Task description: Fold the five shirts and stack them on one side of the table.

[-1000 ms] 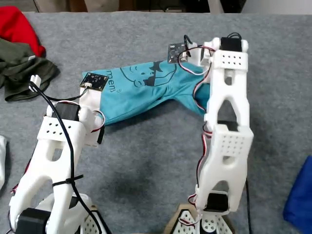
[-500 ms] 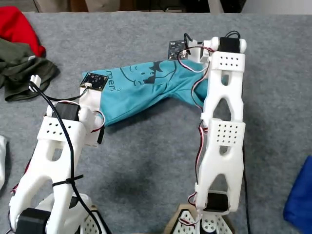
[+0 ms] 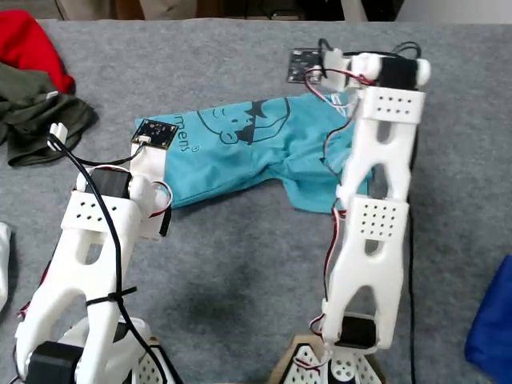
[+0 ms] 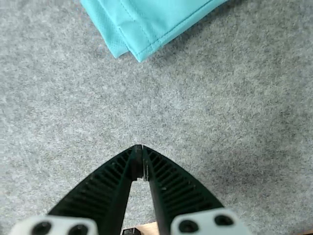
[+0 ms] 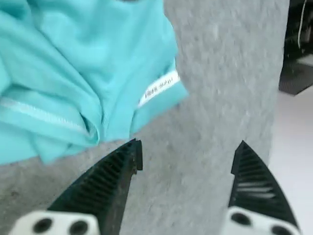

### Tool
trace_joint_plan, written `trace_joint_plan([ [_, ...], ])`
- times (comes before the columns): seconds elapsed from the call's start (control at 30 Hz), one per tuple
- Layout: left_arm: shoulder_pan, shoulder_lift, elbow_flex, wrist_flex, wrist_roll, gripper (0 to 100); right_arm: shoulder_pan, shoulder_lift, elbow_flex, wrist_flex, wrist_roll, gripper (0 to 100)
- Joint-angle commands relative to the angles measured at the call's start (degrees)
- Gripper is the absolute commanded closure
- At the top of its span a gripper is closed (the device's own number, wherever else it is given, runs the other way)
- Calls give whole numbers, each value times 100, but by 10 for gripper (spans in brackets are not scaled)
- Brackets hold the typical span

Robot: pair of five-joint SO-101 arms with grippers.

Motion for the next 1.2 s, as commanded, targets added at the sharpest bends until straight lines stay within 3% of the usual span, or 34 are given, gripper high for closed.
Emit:
trace_joint_plan([
  [0.0, -35, -154, -141, 53, -44, 980, 295, -356, 391, 105, -62, 696],
  [0.17, -26, -154, -176, 9, -53, 980, 541, -1648, 2686, 105, 62, 696],
  [0.33, -35, -145, -158, -343, -44, 980, 646, -3688, 6176, 9, 897, 696],
  [0.57, -18, 470, -422, -1029, 615, 979, 611, -5780, 9912, -1741, 976, 696],
  [0.87, 9, 2536, -1890, -1134, 1081, 979, -233, -6255, 11336, -2365, 211, 696],
  [1.17, 9, 3020, -2356, -1143, 1090, 979, -453, -6246, 12101, -3464, 246, 696],
])
